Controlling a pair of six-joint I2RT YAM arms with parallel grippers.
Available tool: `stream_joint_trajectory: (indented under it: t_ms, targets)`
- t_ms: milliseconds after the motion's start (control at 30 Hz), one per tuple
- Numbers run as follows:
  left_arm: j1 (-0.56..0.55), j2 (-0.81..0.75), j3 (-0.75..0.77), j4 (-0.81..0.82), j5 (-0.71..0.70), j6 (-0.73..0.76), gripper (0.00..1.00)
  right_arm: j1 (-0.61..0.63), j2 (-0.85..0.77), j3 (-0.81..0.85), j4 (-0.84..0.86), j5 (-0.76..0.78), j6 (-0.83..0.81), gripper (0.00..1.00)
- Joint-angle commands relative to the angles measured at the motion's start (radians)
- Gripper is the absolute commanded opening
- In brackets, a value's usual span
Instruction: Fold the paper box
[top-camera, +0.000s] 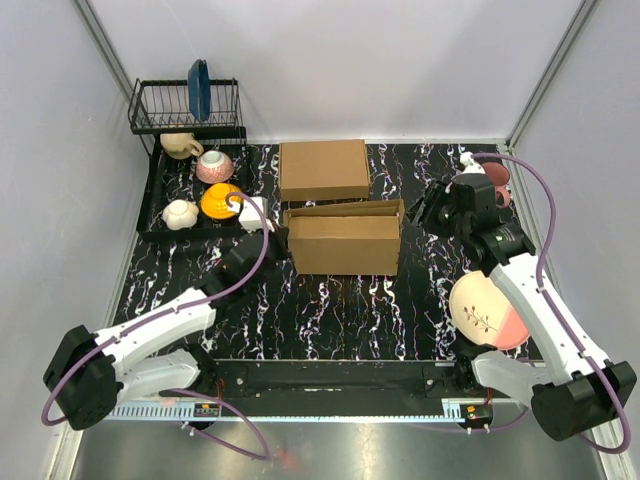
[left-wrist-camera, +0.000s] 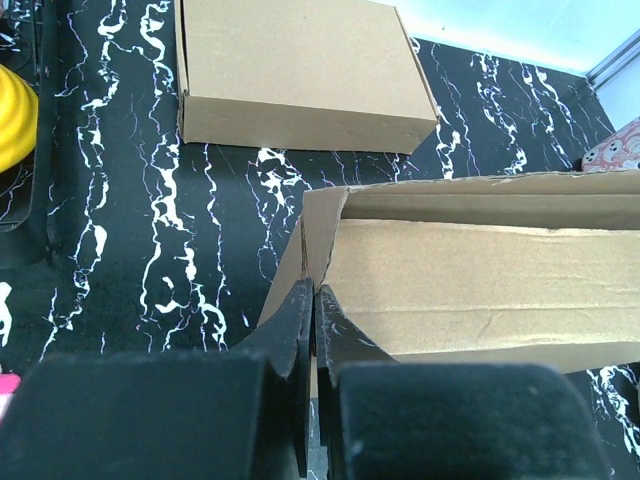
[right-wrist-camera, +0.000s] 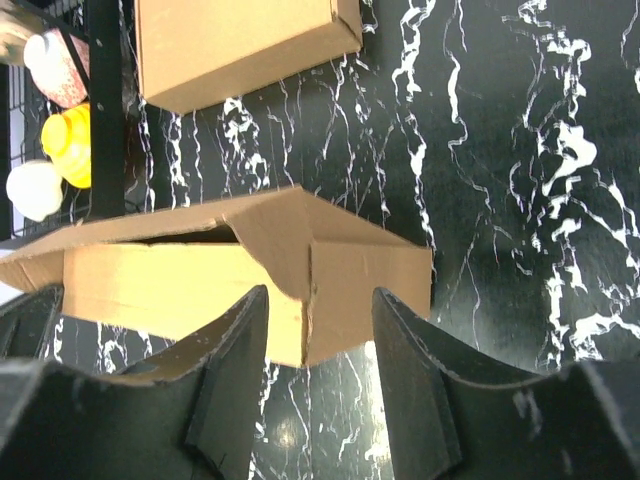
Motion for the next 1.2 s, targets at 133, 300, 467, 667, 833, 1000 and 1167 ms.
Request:
stream_joint_trajectory:
  t_ms: [133, 300, 467, 667, 833, 1000, 1167]
  targets:
    - [-0.010, 0.048, 0.032, -0.156, -0.021, 0.063, 0.00, 0.003, 0.050, 0.047, 0.148, -0.045, -0.041, 0.50]
    - [-0.015, 0.065, 0.052, -0.159, -0.023, 0.072, 0.00, 0.001, 0.070, 0.055, 0.159, -0.062, -0.055, 0.47]
    - [-0.019, 0.072, 0.061, -0.161, -0.024, 0.074, 0.00, 0.003, 0.084, 0.037, 0.152, -0.050, -0.061, 0.34]
    - [-0.025, 0.079, 0.067, -0.161, -0.024, 0.075, 0.00, 0.010, 0.094, 0.023, 0.142, -0.014, -0.078, 0.29]
    - [-0.027, 0.079, 0.072, -0.161, -0.027, 0.077, 0.00, 0.023, 0.110, 0.020, 0.125, 0.016, -0.089, 0.28]
    - [-0.030, 0.077, 0.075, -0.166, -0.029, 0.083, 0.00, 0.026, 0.102, -0.009, 0.125, 0.045, -0.092, 0.28]
    - [-0.030, 0.077, 0.078, -0.167, -0.031, 0.086, 0.00, 0.026, 0.096, -0.043, 0.134, 0.053, -0.090, 0.25]
